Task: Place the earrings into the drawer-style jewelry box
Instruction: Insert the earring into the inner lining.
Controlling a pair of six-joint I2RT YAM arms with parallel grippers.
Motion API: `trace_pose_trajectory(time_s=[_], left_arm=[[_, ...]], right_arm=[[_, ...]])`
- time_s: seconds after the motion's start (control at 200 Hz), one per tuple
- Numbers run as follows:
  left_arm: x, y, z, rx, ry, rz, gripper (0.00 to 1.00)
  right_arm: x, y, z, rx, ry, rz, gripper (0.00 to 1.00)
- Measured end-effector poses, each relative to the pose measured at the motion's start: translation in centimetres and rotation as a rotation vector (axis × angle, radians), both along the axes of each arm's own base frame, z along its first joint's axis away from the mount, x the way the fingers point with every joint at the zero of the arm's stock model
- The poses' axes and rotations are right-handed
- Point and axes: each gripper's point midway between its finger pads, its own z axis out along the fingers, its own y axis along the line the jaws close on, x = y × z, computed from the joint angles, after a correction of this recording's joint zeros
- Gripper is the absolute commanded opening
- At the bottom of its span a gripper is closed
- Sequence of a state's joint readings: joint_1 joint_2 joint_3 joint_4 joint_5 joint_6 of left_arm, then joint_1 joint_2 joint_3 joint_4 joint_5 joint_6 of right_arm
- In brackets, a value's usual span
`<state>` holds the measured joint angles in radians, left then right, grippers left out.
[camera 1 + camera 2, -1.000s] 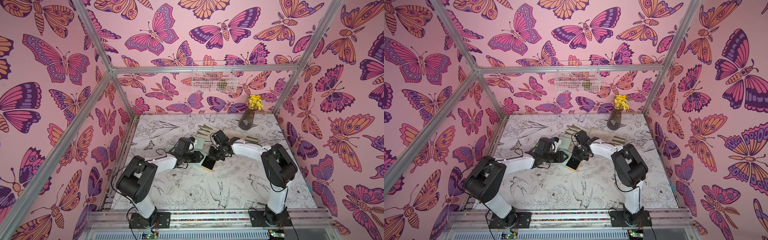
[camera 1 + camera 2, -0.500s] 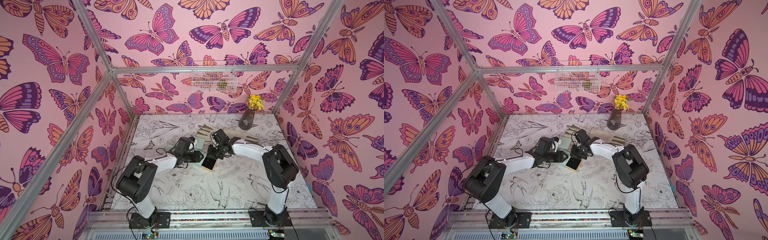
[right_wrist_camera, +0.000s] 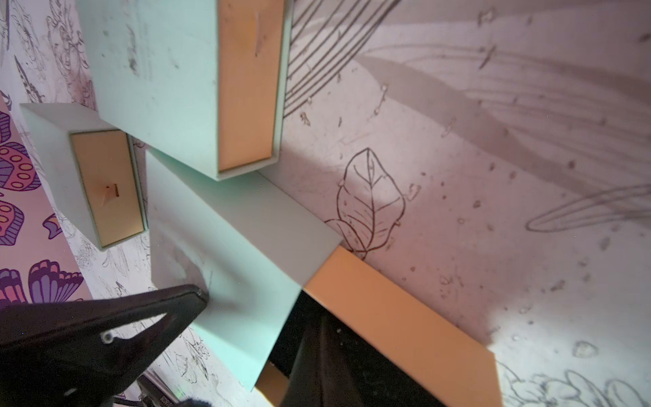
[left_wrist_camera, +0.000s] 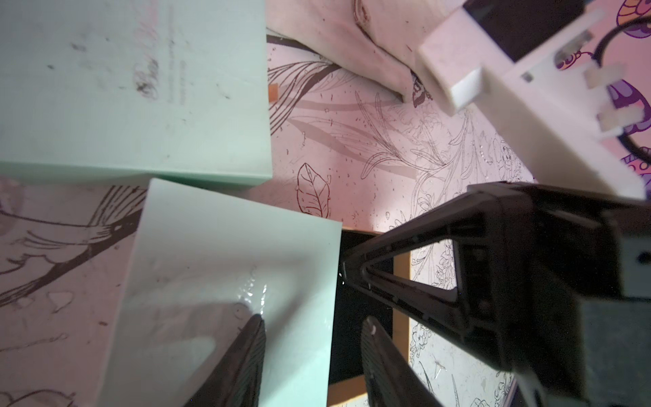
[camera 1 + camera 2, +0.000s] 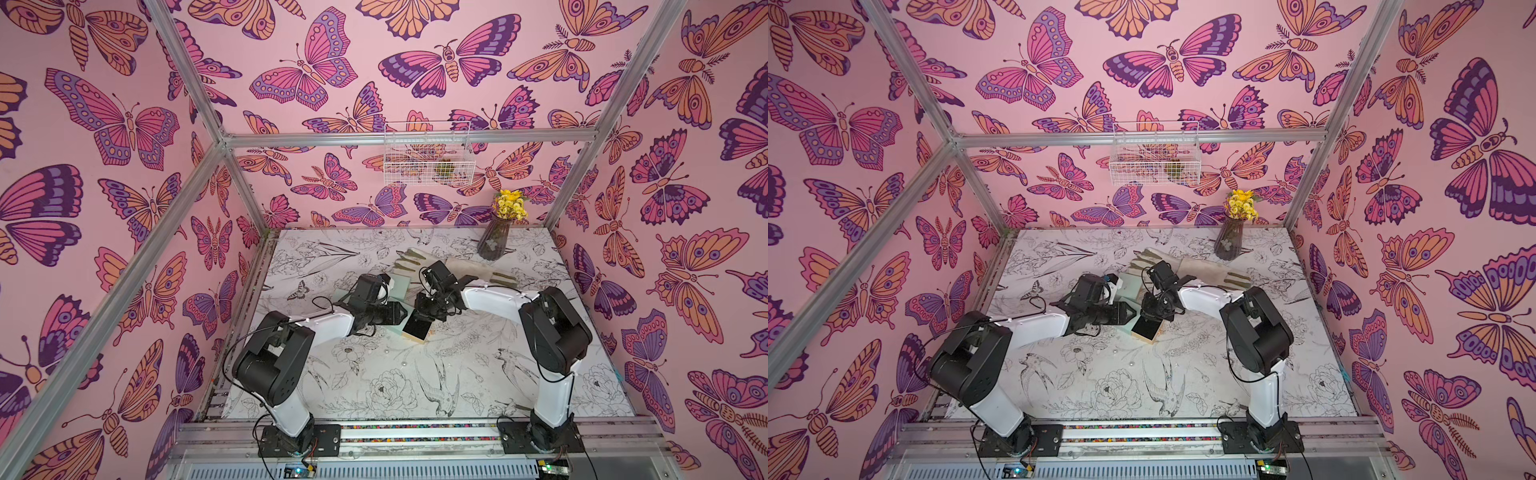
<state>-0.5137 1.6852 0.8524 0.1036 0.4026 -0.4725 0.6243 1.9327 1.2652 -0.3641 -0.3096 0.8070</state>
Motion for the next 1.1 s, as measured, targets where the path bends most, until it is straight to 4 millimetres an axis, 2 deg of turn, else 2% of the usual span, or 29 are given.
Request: trace_pose_trajectory(time_s=[1.101], left_arm=[[0.0, 0.0, 0.0, 0.001, 0.000, 0.000, 0.48]], right_arm=[[-0.1, -1.2, -0.5, -0.091, -0.006, -0.002, 0.00]])
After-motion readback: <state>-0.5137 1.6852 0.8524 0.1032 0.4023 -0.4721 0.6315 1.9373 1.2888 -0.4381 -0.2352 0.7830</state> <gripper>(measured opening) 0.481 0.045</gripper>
